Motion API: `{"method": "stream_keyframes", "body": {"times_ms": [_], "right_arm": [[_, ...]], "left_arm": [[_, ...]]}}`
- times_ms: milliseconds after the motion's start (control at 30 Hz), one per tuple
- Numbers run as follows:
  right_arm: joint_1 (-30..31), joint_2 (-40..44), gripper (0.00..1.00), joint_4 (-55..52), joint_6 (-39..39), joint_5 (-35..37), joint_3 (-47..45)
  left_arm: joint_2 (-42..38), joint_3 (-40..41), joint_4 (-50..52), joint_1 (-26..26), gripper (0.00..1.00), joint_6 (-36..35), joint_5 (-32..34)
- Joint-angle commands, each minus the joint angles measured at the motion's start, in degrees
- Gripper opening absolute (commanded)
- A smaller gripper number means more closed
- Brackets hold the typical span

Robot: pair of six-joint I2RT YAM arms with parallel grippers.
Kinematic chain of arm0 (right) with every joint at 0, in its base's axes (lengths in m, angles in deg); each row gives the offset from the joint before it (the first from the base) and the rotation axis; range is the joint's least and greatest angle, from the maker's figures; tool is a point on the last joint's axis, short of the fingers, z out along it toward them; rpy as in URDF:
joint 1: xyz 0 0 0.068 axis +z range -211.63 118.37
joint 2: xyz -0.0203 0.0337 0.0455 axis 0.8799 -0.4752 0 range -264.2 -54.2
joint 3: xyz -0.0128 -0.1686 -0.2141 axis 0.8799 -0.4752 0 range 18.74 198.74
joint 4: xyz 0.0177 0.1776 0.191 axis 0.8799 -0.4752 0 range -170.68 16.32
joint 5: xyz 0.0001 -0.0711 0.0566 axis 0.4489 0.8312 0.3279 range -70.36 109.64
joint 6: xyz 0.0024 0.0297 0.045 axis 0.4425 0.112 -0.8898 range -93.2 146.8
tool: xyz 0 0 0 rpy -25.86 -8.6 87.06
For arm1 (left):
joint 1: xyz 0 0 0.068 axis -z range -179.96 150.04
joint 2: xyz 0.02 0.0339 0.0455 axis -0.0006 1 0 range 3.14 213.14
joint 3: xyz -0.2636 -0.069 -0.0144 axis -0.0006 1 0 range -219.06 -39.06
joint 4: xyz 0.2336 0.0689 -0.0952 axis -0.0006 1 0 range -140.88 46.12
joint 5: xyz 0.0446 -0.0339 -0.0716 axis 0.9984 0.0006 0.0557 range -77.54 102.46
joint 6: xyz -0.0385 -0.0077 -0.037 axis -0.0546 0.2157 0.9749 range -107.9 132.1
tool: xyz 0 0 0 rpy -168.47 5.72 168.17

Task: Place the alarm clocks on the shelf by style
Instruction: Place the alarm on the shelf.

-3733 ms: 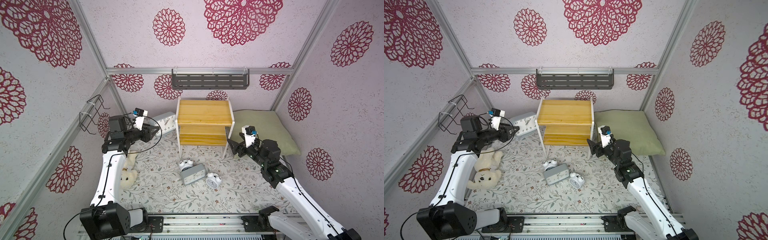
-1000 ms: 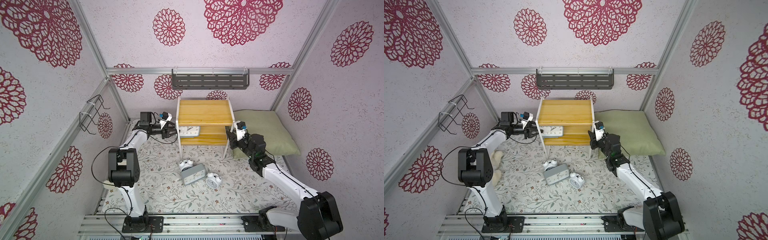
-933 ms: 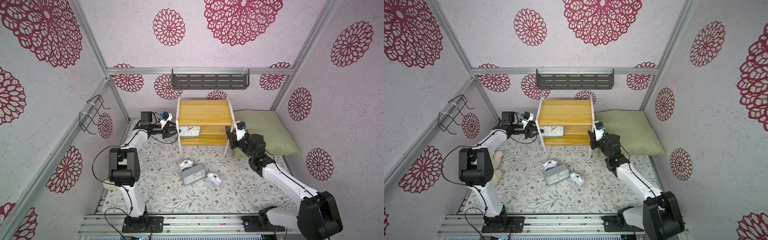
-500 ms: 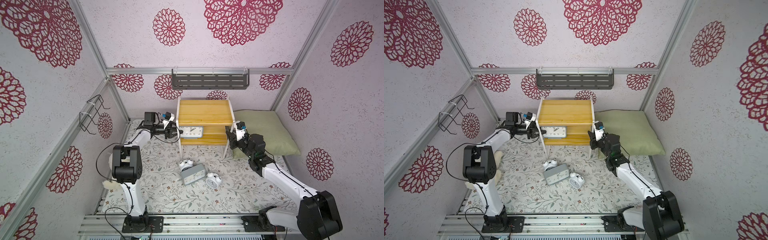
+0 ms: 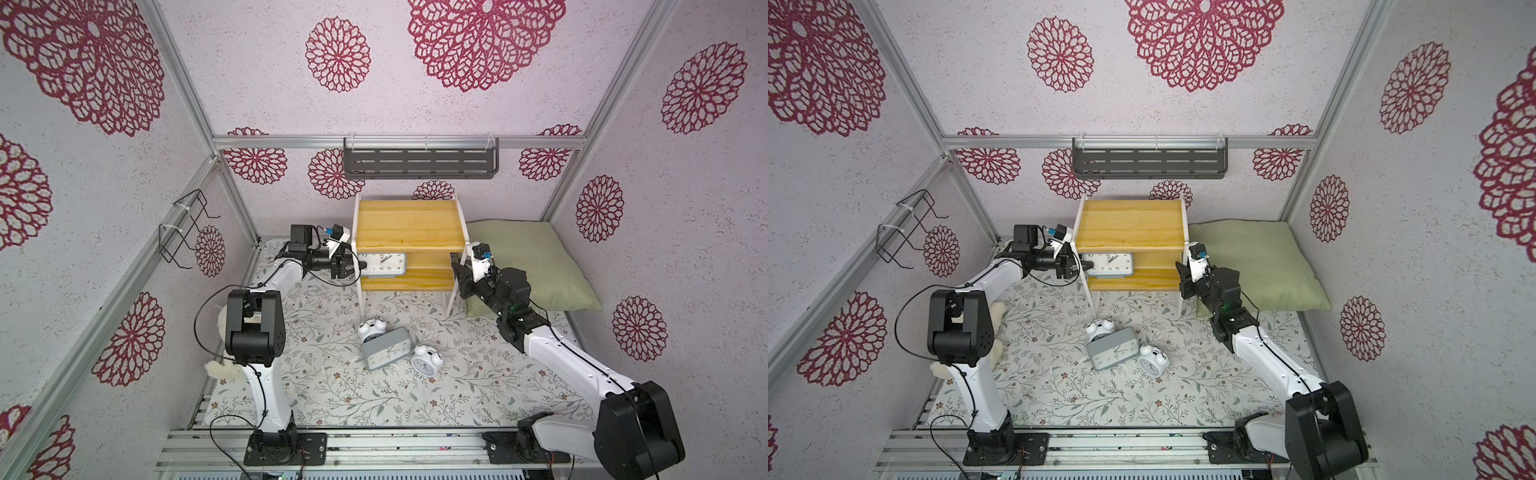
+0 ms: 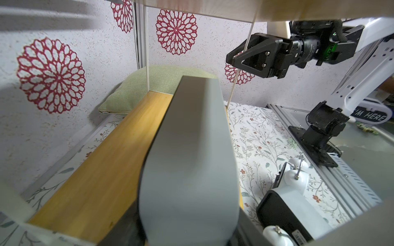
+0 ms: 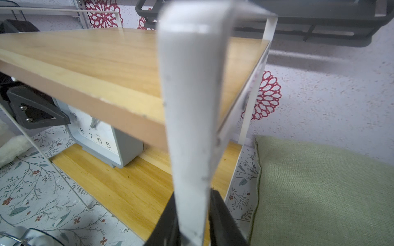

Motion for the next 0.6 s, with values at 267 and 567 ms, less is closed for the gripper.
{"method": "stream_keyframes", "body": {"times_ms": [267, 567], "right_arm": [[-0.30, 0.54, 0.29, 1.47, 1.36, -0.95, 0.77], [-0.30, 0.86, 0.30, 1.09, 1.84, -0.66, 0.68]], "left_arm": [[-0.36, 1.65, -8.15, 0.40, 0.78, 4.68, 5.26], [-1.22, 3.32, -13.07, 0.14, 0.82, 7.57, 8.22]]}}
